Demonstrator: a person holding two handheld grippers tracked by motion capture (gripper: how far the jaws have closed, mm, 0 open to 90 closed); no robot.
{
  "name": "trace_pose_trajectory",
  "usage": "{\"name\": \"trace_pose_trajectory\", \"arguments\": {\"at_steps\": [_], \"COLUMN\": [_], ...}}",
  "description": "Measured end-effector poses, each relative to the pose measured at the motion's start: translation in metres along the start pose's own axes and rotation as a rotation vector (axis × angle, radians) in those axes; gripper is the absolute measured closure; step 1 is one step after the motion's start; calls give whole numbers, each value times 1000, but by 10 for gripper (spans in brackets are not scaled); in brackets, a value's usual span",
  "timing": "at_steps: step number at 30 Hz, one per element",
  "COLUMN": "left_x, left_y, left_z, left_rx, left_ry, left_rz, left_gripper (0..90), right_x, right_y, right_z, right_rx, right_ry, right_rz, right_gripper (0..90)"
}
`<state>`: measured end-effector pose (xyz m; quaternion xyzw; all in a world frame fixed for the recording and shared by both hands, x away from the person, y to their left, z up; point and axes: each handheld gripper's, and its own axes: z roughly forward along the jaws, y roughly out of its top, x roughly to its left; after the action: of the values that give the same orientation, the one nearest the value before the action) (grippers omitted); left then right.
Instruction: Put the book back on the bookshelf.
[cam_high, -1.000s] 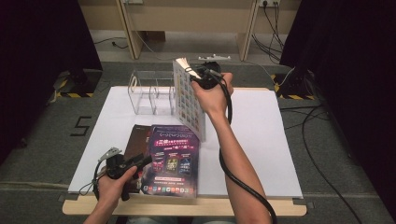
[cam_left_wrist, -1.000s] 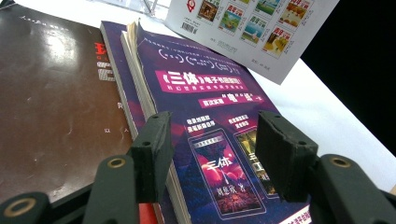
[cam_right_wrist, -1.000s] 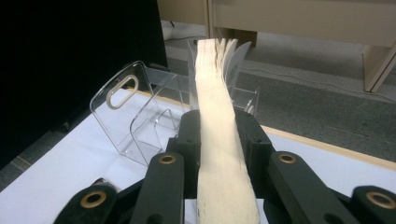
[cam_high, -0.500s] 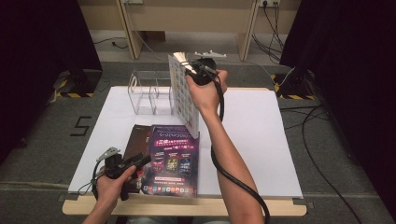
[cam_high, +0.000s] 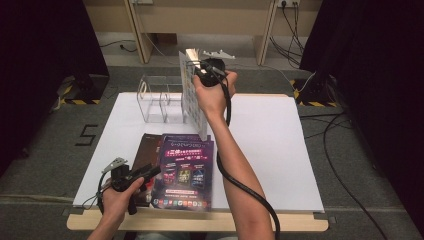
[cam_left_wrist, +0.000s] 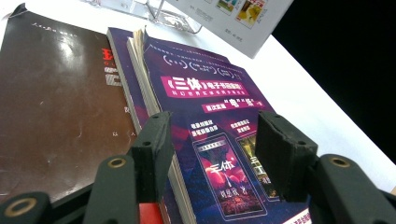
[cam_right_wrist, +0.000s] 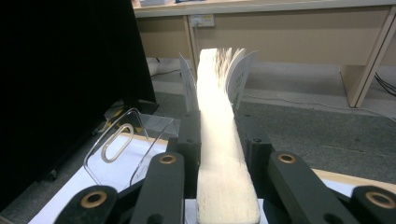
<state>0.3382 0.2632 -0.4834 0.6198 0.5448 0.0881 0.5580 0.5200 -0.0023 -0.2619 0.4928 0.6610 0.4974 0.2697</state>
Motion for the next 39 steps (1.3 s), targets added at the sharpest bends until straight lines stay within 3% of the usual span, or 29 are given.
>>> {"name": "trace_pose_trajectory", "arguments": {"at_steps": [19, 39], "left_x": [0, 1], "left_y": [0, -1], "left_z": [0, 1], "left_rx": [1, 5], "left_ry": [-4, -1], "left_rz": [-4, -9], "left_gripper": [454, 454], "right_x": [3, 0], "right_y": [5, 4], "right_z": [20, 35], "right_rx": [-36, -52], "right_ry": [-25, -20], "right_rz": [26, 45], "right_gripper": [745, 745]}}
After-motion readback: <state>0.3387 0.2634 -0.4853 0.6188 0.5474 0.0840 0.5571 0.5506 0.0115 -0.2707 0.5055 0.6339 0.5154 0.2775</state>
